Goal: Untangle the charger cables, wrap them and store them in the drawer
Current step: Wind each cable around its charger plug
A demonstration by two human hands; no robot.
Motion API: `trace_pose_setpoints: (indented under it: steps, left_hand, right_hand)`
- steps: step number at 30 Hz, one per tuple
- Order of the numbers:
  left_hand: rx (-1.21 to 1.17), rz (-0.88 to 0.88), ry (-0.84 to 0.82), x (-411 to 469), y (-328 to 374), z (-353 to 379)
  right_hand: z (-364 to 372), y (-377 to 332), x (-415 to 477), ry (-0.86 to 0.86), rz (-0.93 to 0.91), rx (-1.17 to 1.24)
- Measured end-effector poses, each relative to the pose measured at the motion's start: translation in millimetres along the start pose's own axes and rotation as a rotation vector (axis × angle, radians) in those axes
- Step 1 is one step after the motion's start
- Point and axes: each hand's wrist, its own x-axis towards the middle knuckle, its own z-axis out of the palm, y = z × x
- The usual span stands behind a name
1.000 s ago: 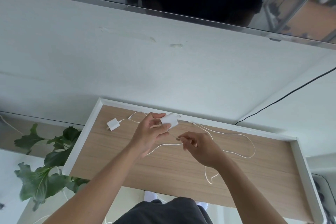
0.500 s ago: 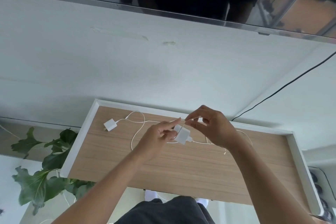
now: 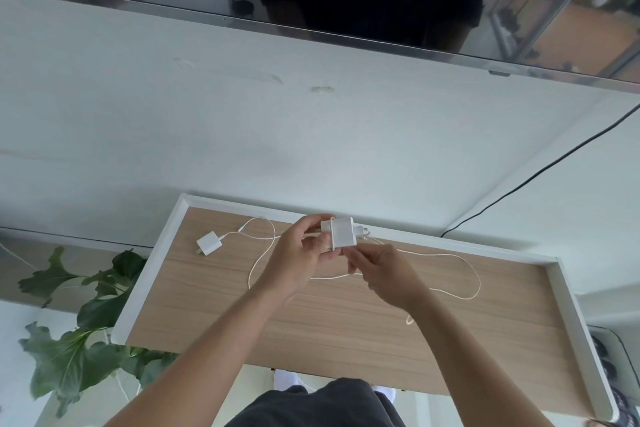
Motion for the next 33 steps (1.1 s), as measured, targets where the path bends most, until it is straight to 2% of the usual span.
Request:
trace_pose_setpoints:
  steps: [7, 11, 17, 21, 26, 29, 33]
  left_hand:
    - [0.437, 0.127, 0.077, 1.5, -9.5, -6.4]
    - [0.573, 0.159, 0.039, -3.2, -9.0, -10.2]
    - [0.642, 0.193, -0.039, -9.8, -9.9, -14.7]
    - [0.534, 0.168, -0.123, -17.0, -8.9, -16.8]
    - [0.153, 0.048, -0.238, -17.0, -8.2, -16.6]
    - [-0.040, -0.049, -0.228, -13.7, -2.1, -11.6]
    - [-0.077, -0.055, -0.169, -10.0, 7.4, -6.8]
  right_hand:
    - [16.1, -17.7, -6.7, -0.084, -0.057, -0.341]
    - [-0.7, -37.0, -10.2, -0.121, -0.094, -0.304]
    - [-29.6, -53.5, -3.1, -0.021, -0.125, -0.245]
    - [-40.4, -53.8, 3.7, 0.050, -0.134, -0.172]
    - [-42.1, -39.3, 10.8, 0.053, -0.044, -0.025]
    - [-34.5, -28.9, 15.2, 0.023, 0.012, 0.012]
    - [-18.0, -14.7, 18.3, -0.018, 0.072, 0.157]
